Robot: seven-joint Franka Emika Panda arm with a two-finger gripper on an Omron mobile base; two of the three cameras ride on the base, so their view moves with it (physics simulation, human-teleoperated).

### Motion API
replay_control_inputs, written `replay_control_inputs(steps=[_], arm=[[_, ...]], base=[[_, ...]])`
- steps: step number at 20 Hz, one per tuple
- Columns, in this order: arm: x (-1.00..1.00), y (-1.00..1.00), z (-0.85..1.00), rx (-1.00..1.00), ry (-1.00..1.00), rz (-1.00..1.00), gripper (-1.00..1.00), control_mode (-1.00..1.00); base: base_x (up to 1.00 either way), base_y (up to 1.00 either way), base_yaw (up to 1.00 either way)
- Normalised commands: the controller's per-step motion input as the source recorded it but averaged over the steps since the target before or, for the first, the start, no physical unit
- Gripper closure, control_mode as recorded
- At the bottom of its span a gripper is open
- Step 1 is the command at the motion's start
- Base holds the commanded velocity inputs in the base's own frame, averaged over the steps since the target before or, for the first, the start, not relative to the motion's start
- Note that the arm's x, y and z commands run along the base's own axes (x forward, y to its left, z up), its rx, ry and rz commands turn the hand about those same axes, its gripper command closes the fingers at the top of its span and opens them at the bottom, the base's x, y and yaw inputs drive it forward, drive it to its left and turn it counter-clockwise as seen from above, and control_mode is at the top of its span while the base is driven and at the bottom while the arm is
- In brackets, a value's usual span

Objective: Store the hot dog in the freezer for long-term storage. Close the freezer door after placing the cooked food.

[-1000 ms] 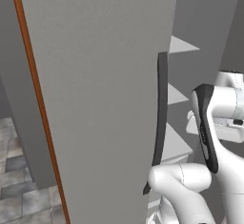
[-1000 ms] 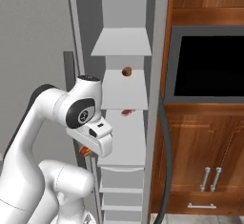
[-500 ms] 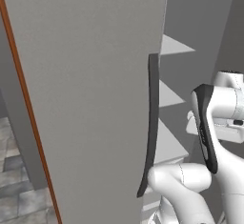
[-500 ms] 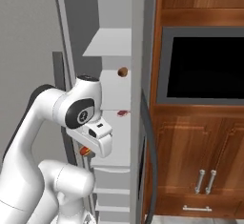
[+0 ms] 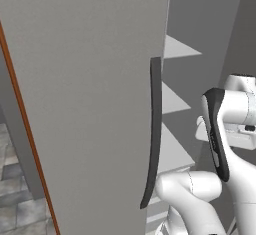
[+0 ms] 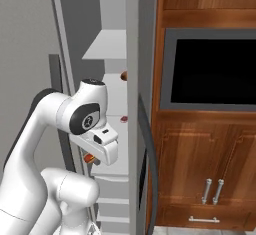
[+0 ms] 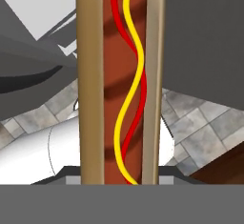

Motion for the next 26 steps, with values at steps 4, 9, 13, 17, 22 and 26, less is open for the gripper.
replay_control_inputs(steps=[4, 9, 13, 17, 22, 26], arm=[[0.0, 0.0, 0.0, 0.0, 0.0, 0.0, 1.0, 1.0], [0.0, 0.0, 0.0, 0.0, 0.0, 0.0, 1.0, 1.0], [0.0, 0.0, 0.0, 0.0, 0.0, 0.0, 1.0, 1.0], [0.0, 0.0, 0.0, 0.0, 0.0, 0.0, 1.0, 1.0], [0.0, 0.0, 0.0, 0.0, 0.0, 0.0, 1.0, 1.0], [0.0, 0.0, 0.0, 0.0, 0.0, 0.0, 1.0, 1.0]], base=[[0.17, 0.0, 0.02], [0.36, 0.0, 0.05], [0.35, -0.01, 0.06], [0.33, -0.04, 0.05], [0.15, -0.15, 0.06], [0.01, -0.05, 0.03]])
